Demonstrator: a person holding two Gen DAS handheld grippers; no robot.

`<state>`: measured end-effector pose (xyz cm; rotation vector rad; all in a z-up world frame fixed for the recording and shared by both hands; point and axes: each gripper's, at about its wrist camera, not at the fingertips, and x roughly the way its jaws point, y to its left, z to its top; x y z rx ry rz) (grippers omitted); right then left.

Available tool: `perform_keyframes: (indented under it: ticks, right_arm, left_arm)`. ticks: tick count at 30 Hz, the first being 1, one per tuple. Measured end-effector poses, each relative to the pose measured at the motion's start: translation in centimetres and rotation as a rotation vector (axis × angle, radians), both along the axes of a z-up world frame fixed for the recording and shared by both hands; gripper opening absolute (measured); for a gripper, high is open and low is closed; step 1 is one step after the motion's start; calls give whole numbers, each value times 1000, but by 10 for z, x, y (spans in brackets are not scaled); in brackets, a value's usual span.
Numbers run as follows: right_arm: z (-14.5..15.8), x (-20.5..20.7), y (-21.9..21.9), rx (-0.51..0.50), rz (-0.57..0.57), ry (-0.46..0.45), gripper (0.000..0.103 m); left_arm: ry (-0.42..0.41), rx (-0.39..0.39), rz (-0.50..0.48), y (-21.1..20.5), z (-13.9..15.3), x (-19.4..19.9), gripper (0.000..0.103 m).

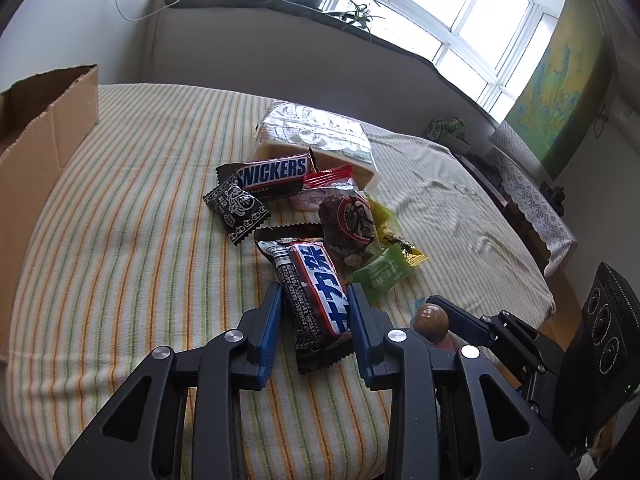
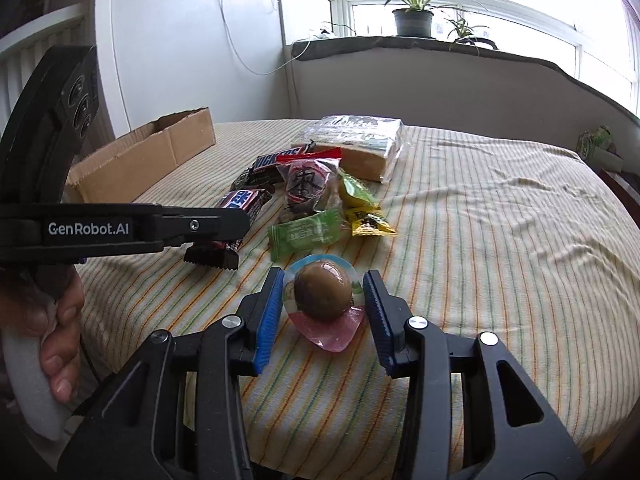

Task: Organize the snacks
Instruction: 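Grasp the Snickers bar with the left tool while the right tool grasps the chocolate egg, then carry the Snickers bar and chocolate egg into the box and release both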

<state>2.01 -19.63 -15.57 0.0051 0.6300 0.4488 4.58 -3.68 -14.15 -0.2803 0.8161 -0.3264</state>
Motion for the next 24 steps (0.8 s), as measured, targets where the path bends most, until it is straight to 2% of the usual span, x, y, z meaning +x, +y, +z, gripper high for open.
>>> perform_keyframes:
  ticks: [4,7,11,17,20,24]
  right_arm:
    - [4,12,-13,48,-42,13,42]
    - [21,18,-19,61,-66,-16,42]
    - [67,18,-28,63,-96,-117,42]
    - [132,2,-25,25,-132,-269,42]
    - [146,-6,-20,15,-135,-293,42]
    - [150,-8,-7,-1,-117,-287,42]
  left_arm:
    - [-18,-6,-1,-3,3,5,31]
    - [-54,-10,6,-3,15,7,31]
    - [-136,-18,12,0,45,9,31]
    - [-313,-23,18,12,111,-1,31]
    - [-359,-23,22,18,126,-11,31]
    - [-370,-25,36,28,126,-19,31]
